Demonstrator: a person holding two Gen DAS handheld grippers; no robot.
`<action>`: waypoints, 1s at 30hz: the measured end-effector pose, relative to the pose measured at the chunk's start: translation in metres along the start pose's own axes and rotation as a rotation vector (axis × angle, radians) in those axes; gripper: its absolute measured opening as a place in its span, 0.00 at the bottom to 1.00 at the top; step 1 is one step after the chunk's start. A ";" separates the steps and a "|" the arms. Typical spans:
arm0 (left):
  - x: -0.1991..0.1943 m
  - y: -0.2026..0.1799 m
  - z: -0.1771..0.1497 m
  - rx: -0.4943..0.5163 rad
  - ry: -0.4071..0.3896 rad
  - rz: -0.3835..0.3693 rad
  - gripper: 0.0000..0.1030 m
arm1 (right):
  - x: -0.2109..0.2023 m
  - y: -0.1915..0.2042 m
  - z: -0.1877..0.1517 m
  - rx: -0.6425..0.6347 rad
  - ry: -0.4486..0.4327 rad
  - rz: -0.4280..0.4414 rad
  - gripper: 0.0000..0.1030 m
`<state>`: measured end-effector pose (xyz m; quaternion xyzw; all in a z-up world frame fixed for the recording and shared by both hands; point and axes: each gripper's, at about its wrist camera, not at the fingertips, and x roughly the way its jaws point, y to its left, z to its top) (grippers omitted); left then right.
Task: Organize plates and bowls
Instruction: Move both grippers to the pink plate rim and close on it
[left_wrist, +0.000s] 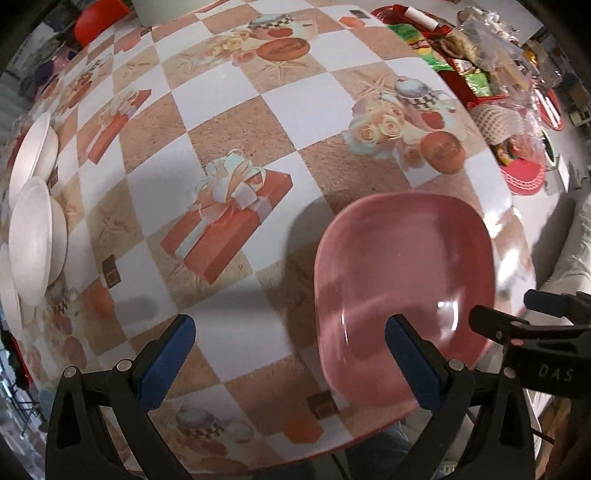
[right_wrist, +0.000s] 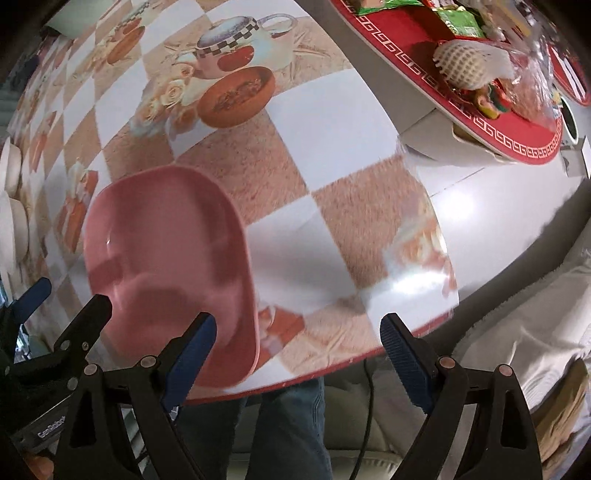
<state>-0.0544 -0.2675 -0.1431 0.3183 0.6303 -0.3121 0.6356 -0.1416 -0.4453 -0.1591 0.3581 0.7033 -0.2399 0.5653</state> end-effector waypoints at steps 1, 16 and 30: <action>0.004 0.000 0.002 -0.006 0.003 0.008 1.00 | 0.002 0.001 0.002 -0.006 0.003 -0.006 0.89; 0.042 -0.008 0.010 -0.030 0.046 0.040 1.00 | 0.023 0.006 0.012 -0.088 0.008 -0.078 0.99; 0.046 0.010 0.005 -0.112 0.064 -0.027 1.00 | 0.025 0.008 0.015 -0.083 0.051 -0.057 1.00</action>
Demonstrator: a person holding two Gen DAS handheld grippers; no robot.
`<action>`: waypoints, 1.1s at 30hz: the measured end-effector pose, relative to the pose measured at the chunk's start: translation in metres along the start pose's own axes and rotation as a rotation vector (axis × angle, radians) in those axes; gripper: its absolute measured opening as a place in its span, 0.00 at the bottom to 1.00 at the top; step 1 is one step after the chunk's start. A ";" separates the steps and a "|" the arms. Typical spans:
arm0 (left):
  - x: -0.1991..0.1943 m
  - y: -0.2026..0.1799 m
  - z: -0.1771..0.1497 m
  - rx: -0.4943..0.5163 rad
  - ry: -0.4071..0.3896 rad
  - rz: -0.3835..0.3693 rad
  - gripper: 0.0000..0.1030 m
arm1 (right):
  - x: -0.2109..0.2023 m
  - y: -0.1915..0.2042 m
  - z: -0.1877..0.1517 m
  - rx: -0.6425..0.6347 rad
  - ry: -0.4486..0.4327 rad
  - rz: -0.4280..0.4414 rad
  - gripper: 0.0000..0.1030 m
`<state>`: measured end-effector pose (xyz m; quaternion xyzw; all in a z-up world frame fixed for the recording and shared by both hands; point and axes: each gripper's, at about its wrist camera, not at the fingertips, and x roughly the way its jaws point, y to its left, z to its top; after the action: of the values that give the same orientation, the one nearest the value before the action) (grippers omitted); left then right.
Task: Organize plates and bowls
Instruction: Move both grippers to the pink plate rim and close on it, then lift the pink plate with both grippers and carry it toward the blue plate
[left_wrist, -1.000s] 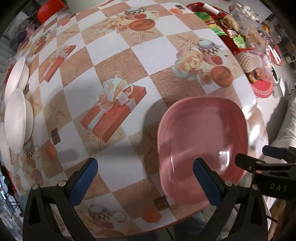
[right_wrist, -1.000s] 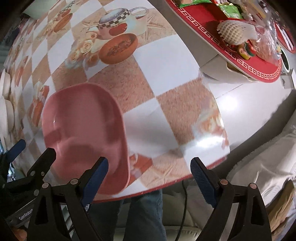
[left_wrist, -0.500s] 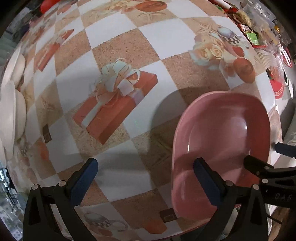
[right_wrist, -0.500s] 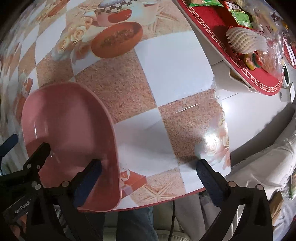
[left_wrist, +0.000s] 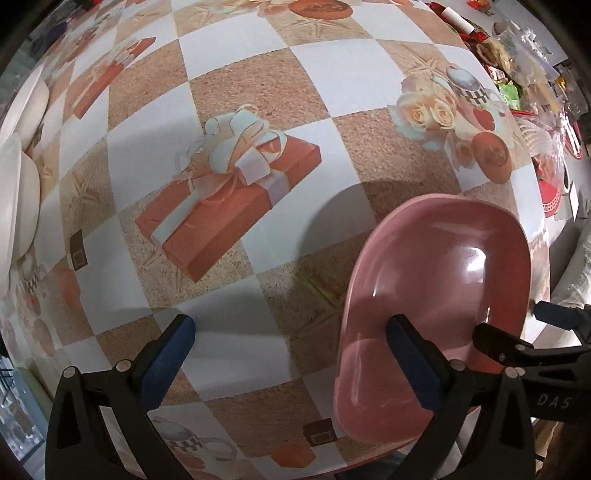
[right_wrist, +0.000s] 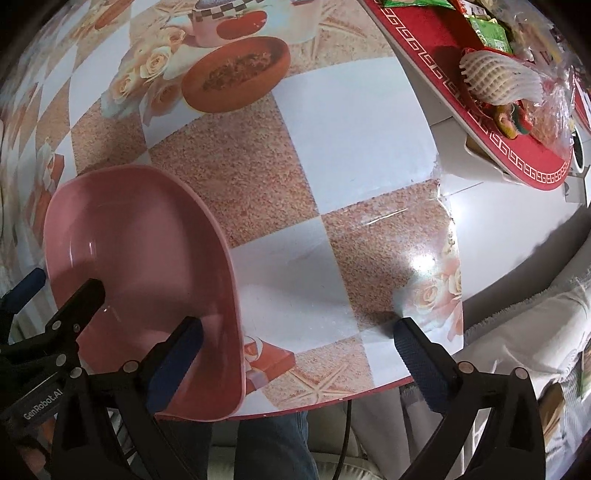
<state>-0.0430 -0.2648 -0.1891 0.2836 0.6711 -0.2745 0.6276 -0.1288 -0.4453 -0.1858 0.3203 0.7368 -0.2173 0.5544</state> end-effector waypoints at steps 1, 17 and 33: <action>0.001 0.005 -0.002 0.002 0.003 -0.001 1.00 | 0.000 0.000 0.000 0.002 -0.004 -0.001 1.00; -0.020 -0.033 0.010 0.121 0.028 -0.019 0.35 | -0.020 0.025 -0.011 -0.053 -0.048 0.087 0.16; -0.020 0.047 -0.032 0.030 0.004 0.009 0.35 | -0.008 0.123 -0.036 -0.204 -0.029 0.079 0.16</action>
<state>-0.0298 -0.2101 -0.1676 0.2966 0.6667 -0.2812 0.6233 -0.0637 -0.3365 -0.1631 0.2880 0.7338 -0.1239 0.6028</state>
